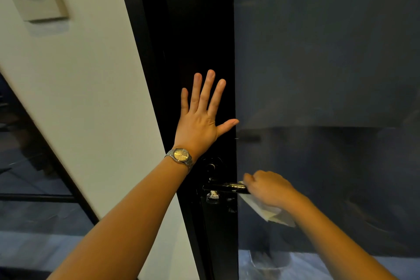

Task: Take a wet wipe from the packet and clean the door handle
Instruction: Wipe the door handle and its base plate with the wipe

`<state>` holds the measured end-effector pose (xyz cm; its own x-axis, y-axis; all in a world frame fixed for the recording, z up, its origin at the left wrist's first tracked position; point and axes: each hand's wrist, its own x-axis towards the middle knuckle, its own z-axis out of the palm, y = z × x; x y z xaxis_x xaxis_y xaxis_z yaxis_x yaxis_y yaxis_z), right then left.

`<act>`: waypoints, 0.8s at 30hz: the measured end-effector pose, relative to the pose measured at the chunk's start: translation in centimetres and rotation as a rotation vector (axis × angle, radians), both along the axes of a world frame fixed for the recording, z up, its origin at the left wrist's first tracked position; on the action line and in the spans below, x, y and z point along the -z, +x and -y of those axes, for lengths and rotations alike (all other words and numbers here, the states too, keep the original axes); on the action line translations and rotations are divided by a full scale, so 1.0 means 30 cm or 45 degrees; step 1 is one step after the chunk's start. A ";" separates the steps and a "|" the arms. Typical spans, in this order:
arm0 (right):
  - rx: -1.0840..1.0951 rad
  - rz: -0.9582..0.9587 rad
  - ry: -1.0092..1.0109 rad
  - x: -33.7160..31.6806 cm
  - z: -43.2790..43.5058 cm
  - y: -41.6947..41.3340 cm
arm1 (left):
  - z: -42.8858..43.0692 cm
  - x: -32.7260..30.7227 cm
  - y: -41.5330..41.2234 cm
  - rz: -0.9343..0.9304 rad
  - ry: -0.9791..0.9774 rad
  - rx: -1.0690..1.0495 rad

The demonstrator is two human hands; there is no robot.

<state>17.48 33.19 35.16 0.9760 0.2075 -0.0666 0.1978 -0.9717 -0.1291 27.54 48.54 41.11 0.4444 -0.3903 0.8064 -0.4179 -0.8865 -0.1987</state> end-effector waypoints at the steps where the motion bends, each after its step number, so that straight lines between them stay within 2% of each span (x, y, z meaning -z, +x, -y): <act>1: 0.060 0.002 0.011 0.007 0.010 -0.009 | 0.000 0.001 0.001 0.005 -0.002 -0.004; 3: 0.155 0.179 0.102 0.040 0.002 -0.034 | 0.002 0.000 0.002 0.005 -0.011 -0.007; 6: 0.533 0.485 0.503 0.127 -0.066 -0.081 | 0.005 -0.001 0.002 -0.005 -0.023 0.002; 8: 0.594 0.690 0.583 0.164 -0.115 -0.107 | 0.007 -0.001 0.000 -0.017 -0.018 0.005; 12: 0.620 0.537 0.384 0.187 -0.145 -0.119 | 0.006 -0.002 -0.002 -0.026 -0.012 -0.015; 16: 0.492 0.607 0.231 0.161 -0.126 -0.132 | 0.005 -0.005 -0.005 -0.034 -0.007 -0.020; 18: 0.352 0.637 0.362 0.122 -0.100 -0.147 | 0.005 -0.004 -0.008 -0.033 -0.005 -0.032; 21: 0.169 0.599 0.785 0.081 -0.106 -0.142 | 0.008 -0.001 -0.009 -0.016 -0.003 -0.039; 24: 0.013 0.639 0.803 0.067 -0.197 -0.090 | 0.012 -0.003 -0.011 -0.010 0.007 -0.049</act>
<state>14.78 39.09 33.15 0.8604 0.0507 0.5070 0.3692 -0.7478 -0.5518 27.21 48.19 41.20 0.4651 -0.3776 0.8007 -0.3854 -0.9006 -0.2009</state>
